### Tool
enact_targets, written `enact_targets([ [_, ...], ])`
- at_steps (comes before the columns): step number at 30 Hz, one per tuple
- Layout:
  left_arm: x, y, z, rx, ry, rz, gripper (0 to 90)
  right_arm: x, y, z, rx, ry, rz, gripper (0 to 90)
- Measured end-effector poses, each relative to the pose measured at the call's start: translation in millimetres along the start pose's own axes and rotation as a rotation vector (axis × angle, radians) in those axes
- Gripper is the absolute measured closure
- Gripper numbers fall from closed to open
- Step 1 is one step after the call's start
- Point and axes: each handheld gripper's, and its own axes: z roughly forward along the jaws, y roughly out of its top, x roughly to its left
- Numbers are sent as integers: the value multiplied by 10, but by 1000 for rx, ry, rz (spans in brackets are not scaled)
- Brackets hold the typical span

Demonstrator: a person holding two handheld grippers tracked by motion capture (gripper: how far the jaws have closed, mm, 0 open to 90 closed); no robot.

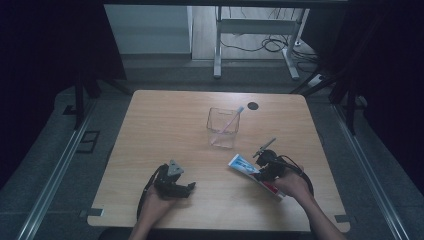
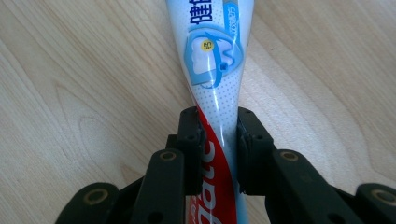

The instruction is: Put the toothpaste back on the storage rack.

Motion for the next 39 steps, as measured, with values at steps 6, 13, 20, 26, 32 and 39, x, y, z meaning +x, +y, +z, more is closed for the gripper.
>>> enact_targets([
  [6,0,0,0,0,0,0,162,-40,-22,-117,-62,6,12,736],
  [13,0,0,0,0,0,0,162,-59,-22,-248,-126,5,25,738],
  [20,6,2,0,0,1,8,162,-57,5,-359,-190,12,31,739],
  [26,3,1,0,0,1,5,162,-56,43,-441,-244,14,38,740],
  [32,6,2,0,0,1,8,162,-43,87,-534,-294,7,39,742],
  [39,6,2,-1,1,1,8,162,-26,139,-631,-337,7,33,744],
])
